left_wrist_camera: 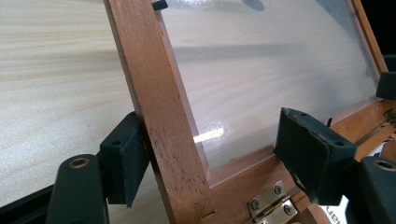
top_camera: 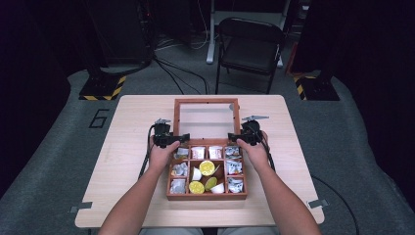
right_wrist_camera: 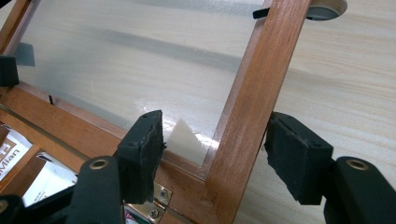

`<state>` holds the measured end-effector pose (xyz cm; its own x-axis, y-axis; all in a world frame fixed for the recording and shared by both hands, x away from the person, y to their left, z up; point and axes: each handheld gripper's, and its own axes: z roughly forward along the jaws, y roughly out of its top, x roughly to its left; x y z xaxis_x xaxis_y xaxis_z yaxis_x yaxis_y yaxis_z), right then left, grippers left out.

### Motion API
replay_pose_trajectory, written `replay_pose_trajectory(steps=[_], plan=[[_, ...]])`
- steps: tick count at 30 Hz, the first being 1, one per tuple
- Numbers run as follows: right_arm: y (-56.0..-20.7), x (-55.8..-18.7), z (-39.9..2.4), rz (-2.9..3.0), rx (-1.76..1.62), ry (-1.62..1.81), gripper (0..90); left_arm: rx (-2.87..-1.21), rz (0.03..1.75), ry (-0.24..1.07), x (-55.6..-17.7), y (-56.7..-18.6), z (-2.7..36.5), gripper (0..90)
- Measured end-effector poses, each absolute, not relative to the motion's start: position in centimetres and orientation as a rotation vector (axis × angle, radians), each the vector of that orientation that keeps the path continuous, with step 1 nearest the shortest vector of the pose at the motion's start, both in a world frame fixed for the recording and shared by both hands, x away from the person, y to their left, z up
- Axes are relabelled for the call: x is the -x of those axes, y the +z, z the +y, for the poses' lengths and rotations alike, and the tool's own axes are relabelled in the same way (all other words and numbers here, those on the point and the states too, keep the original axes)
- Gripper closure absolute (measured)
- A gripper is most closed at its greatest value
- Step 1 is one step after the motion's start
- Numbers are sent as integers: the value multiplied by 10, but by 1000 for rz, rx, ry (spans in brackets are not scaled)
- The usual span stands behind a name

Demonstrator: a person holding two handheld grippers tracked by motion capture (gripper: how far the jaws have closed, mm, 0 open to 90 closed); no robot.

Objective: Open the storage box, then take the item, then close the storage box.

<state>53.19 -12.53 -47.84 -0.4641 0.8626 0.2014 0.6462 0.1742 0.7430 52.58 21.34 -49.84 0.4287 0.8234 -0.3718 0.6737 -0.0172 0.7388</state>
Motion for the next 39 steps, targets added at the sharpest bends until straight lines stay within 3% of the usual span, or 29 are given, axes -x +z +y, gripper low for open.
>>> replay_pose_trajectory(steps=[39], plan=[[-484,-536,-128,2183,-1560,1215,356,-1715,1354,137,-529,-503,215,258]])
